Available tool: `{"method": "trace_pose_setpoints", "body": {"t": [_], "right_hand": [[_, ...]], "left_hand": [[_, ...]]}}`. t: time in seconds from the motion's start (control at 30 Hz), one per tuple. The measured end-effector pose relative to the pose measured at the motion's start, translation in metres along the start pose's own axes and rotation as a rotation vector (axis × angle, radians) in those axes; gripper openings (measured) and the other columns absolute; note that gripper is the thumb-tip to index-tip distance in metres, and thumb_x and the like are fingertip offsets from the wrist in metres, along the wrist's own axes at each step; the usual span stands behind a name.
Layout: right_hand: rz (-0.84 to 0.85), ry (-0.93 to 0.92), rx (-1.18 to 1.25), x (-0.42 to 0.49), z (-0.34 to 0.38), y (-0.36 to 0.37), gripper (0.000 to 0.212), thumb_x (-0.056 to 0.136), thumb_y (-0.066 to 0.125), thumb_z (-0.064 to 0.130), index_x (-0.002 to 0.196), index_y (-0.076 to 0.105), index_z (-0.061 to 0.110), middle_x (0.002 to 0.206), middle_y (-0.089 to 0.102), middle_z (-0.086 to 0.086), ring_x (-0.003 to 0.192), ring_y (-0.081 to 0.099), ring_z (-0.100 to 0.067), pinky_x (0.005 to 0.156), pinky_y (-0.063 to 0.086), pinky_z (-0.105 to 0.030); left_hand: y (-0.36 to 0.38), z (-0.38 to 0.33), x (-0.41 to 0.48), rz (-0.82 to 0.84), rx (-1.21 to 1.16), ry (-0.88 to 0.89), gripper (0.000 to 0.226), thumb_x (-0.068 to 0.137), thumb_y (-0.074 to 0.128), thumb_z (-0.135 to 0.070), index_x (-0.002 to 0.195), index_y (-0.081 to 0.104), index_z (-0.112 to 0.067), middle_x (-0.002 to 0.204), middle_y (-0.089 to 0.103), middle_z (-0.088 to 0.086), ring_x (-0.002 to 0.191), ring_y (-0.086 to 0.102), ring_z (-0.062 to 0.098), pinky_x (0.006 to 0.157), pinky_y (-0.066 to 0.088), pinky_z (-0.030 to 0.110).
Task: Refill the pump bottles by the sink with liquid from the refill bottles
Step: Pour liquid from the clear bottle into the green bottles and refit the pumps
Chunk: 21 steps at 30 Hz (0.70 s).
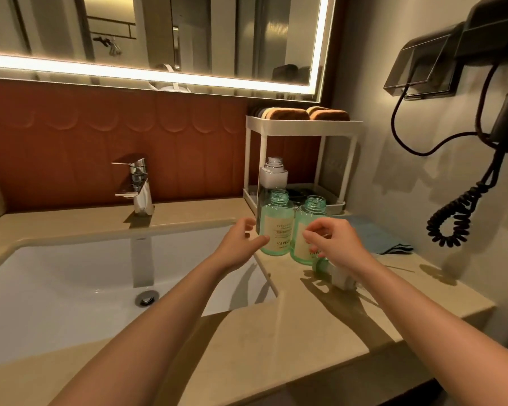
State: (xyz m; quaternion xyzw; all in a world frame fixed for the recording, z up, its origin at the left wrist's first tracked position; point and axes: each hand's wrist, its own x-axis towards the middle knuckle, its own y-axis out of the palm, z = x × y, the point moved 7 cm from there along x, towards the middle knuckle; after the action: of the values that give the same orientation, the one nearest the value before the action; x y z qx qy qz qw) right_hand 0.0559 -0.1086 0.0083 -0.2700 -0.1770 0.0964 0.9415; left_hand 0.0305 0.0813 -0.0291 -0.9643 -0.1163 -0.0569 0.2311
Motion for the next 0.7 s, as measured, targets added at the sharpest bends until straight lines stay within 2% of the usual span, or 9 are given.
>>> {"method": "trace_pose_setpoints", "body": {"t": [0.1,0.2,0.27,0.33,0.6,0.7], "right_hand": [[-0.049,-0.022,-0.052,0.014,0.002,-0.008,0.006,0.087,0.063,0.026,0.084,0.064,0.021,0.084,0.066,0.003,0.066,0.064,-0.012,0.055,0.047,-0.024],[-0.073,-0.044,-0.088,0.023,0.005,-0.012,0.008,0.086,0.063,0.029,0.083,0.064,0.021,0.082,0.066,0.004,0.065,0.063,-0.013,0.058,0.051,-0.03],[-0.077,-0.057,-0.092,0.028,0.005,-0.014,0.008,0.086,0.063,0.029,0.082,0.063,0.022,0.081,0.066,0.003,0.062,0.063,-0.011,0.056,0.049,-0.027],[-0.074,-0.061,-0.098,0.03,0.005,-0.013,0.008,0.086,0.063,0.029,0.081,0.063,0.022,0.078,0.066,0.003,0.058,0.063,-0.009,0.056,0.051,-0.029],[-0.053,-0.084,-0.12,0.027,0.006,-0.009,0.007,0.086,0.064,0.029,0.084,0.062,0.023,0.078,0.066,0.005,0.055,0.064,-0.007,0.051,0.05,-0.024],[-0.038,-0.1,-0.097,0.021,0.009,-0.004,0.013,0.085,0.065,0.027,0.096,0.063,0.019,0.083,0.066,0.002,0.064,0.065,-0.009,0.061,0.057,-0.031]], "left_hand": [[0.007,-0.006,0.022,-0.062,-0.013,0.052,0.065,0.084,0.066,-0.03,0.137,0.031,-0.014,0.143,0.037,0.007,0.127,0.038,0.021,0.092,0.034,0.029],[0.016,-0.013,0.039,-0.069,-0.067,0.091,0.076,0.08,0.071,-0.031,0.14,0.026,-0.014,0.145,0.034,0.009,0.126,0.037,0.018,0.097,0.036,0.03],[0.022,-0.013,0.048,-0.065,-0.069,0.096,0.083,0.077,0.073,-0.033,0.141,0.024,-0.015,0.146,0.032,0.01,0.13,0.036,0.022,0.106,0.036,0.041],[0.026,-0.012,0.055,-0.086,-0.044,0.094,0.086,0.075,0.075,-0.035,0.141,0.024,-0.016,0.146,0.033,0.01,0.13,0.037,0.025,0.105,0.038,0.048],[0.024,-0.011,0.068,-0.118,-0.005,0.102,0.082,0.07,0.079,-0.036,0.135,0.034,-0.016,0.14,0.042,0.009,0.125,0.042,0.025,0.1,0.041,0.042],[0.02,-0.011,0.063,-0.103,-0.003,0.129,0.079,0.067,0.08,-0.038,0.131,0.038,-0.017,0.136,0.046,0.007,0.121,0.046,0.023,0.095,0.044,0.037]]}}
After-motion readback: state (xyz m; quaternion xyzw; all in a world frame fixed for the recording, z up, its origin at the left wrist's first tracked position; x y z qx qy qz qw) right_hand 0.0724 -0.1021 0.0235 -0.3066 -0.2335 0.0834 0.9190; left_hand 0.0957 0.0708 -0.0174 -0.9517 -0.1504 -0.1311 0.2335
